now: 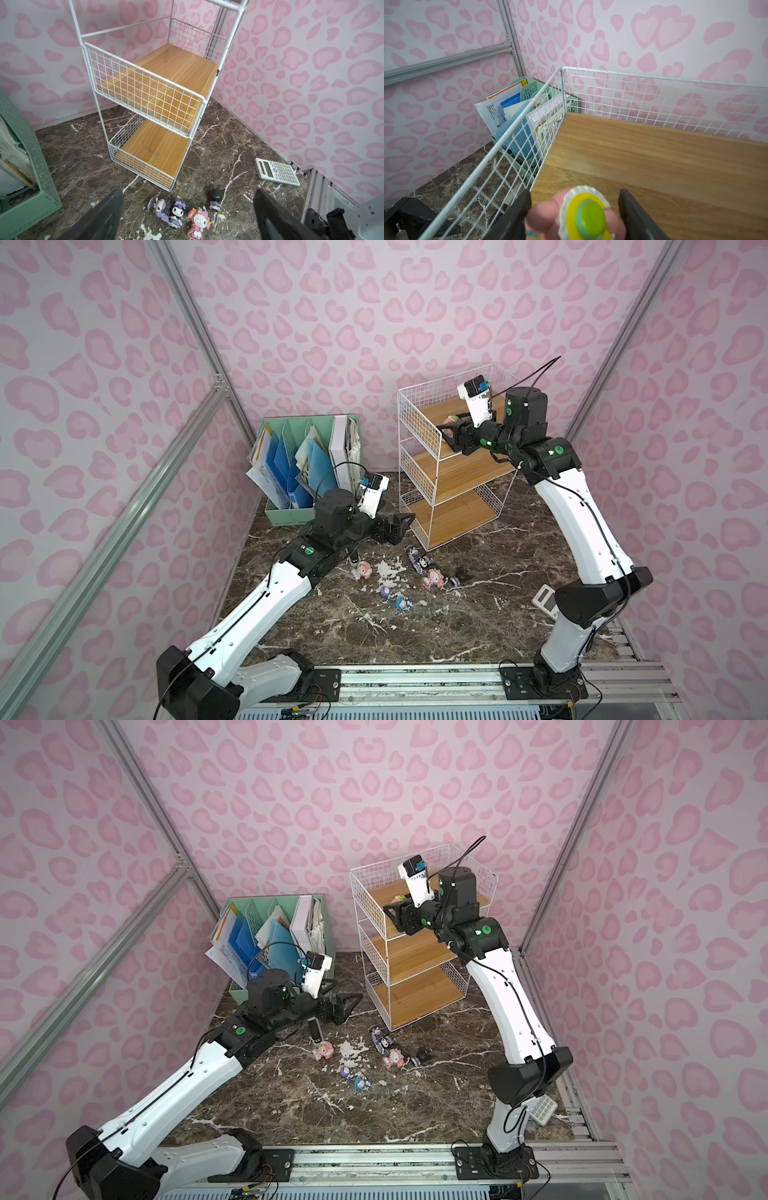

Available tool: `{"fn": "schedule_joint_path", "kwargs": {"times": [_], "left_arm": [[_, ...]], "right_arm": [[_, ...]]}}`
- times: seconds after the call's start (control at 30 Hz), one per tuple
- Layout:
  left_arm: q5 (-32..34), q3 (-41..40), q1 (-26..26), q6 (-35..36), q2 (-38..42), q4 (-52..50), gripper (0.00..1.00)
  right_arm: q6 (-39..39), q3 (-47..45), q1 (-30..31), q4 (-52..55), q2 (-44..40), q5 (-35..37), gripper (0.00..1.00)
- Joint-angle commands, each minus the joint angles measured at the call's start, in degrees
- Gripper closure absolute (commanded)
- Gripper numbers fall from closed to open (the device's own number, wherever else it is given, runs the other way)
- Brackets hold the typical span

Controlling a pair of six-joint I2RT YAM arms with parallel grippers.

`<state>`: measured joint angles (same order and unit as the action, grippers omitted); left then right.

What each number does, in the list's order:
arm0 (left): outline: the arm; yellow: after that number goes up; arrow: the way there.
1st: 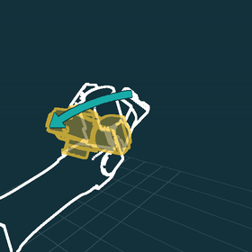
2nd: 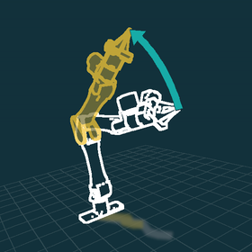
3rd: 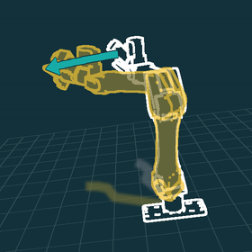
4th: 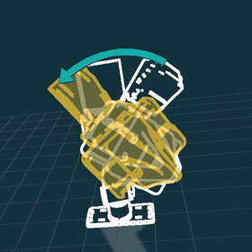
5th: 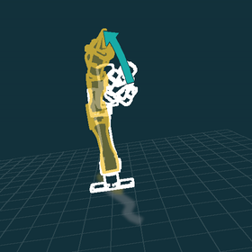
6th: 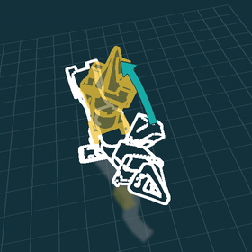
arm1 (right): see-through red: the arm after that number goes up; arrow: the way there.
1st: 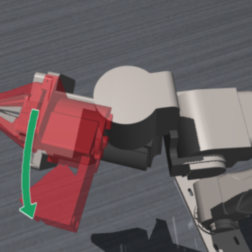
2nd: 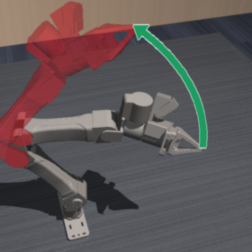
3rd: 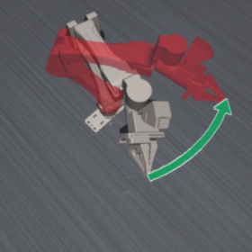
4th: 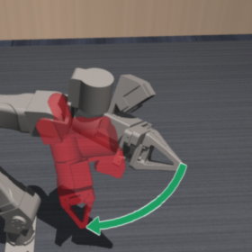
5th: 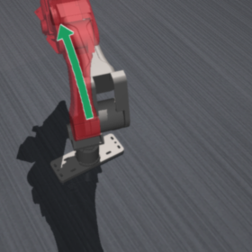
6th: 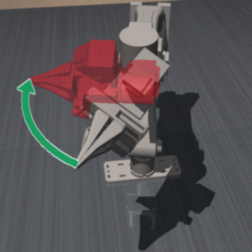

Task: Organize plastic toys on shelves
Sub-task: Place the plastic toy on the shelf.

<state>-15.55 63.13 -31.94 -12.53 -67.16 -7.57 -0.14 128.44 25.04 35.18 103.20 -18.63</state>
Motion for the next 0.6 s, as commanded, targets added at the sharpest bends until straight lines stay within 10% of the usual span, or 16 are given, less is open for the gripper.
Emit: {"fn": "schedule_joint_path", "kwargs": {"times": [0.0,0.57], "left_arm": [[-0.5,0.2,0.0,-0.4,0.0,0.1,0.01],[-0.9,-0.1,0.0,-0.3,0.3,-0.1,0.01]], "right_arm": [[0.4,0.7,0.5,0.1,0.5,1.9,0.37],[0.2,0.5,1.3,-0.8,-0.1,2.9,0.20]]}}
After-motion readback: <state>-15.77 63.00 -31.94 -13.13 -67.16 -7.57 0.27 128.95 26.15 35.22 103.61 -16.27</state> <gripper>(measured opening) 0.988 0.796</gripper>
